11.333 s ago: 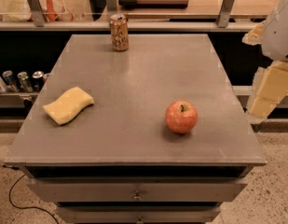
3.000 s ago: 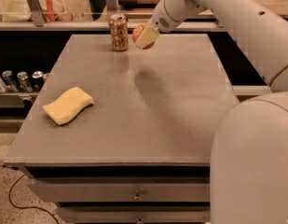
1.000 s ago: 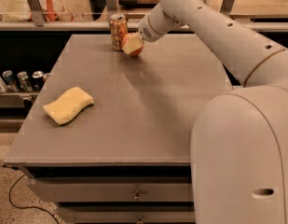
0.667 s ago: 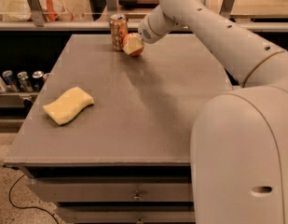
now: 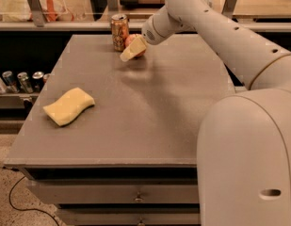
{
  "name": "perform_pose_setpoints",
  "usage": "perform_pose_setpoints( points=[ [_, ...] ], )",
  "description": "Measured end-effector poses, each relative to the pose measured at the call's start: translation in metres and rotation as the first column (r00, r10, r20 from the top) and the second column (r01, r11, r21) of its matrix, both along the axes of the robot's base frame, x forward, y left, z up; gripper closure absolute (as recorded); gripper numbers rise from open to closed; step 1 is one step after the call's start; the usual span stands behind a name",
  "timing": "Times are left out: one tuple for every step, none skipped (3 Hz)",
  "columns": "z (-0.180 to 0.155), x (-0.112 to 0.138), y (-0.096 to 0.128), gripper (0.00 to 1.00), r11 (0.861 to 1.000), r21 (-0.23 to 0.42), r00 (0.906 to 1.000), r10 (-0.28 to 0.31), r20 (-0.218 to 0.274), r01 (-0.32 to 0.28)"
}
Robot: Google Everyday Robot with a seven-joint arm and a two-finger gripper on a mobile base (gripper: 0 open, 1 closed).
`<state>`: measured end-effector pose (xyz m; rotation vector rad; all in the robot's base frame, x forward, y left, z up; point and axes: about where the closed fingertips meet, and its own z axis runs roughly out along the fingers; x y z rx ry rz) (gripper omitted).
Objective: Move apple near orange can
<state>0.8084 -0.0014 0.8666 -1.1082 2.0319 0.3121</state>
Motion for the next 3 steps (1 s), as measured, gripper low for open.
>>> perform_pose_setpoints(
  points=[
    [0.006,-0.006,-0.007,0.0,1.0,-0.008,0.9995,0.031,0.001,-0.031],
    [0.015,-0.019,-0.022,0.0,0.997,-0.021,0.9973,0.074,-0.007,-0.074],
    [0.016,-0.036,-0.038,0.0,0.992,-0.035,0.9924,0.117,-0.036,-0.119]
  ],
)
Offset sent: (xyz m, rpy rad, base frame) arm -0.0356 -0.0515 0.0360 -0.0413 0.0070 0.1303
